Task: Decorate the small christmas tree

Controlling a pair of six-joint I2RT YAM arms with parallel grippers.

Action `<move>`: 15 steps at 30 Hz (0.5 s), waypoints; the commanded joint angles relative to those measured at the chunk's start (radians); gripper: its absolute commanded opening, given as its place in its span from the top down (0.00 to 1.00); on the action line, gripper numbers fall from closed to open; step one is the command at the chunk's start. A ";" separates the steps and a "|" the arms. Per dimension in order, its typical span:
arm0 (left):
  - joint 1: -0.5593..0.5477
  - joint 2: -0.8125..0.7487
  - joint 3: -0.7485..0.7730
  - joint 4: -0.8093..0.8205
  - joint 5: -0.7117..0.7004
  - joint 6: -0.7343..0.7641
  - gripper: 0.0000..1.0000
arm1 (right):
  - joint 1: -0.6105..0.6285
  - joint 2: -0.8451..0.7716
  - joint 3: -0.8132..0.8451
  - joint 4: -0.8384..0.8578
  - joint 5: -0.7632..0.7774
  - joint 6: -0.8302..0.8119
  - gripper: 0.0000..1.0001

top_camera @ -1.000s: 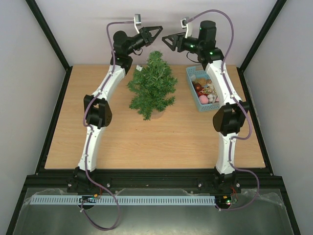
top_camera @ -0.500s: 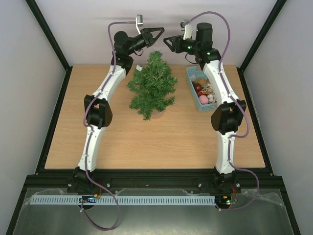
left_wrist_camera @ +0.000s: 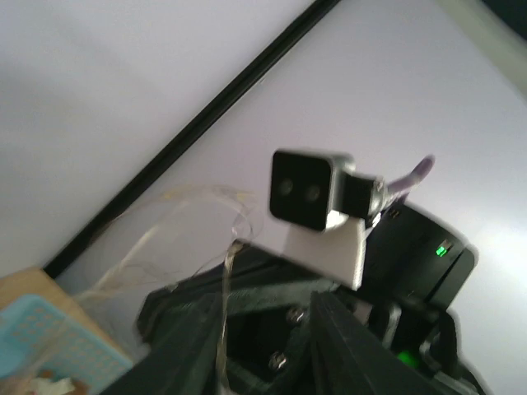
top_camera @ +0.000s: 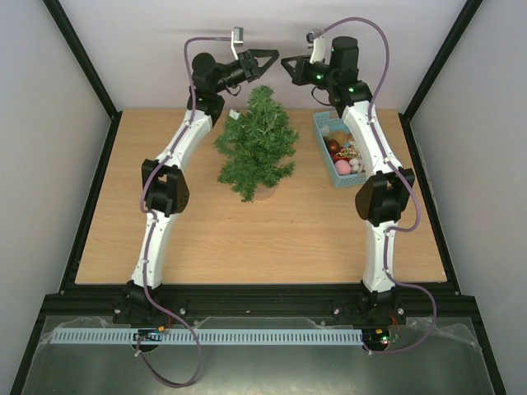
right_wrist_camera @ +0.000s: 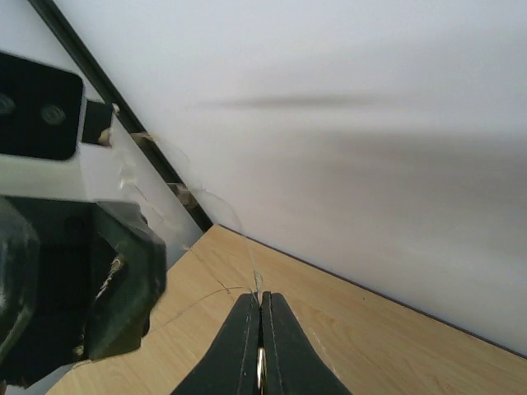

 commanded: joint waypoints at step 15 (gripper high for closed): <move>0.174 -0.187 -0.196 0.091 0.144 -0.014 0.36 | 0.002 -0.009 0.029 0.054 0.148 0.087 0.99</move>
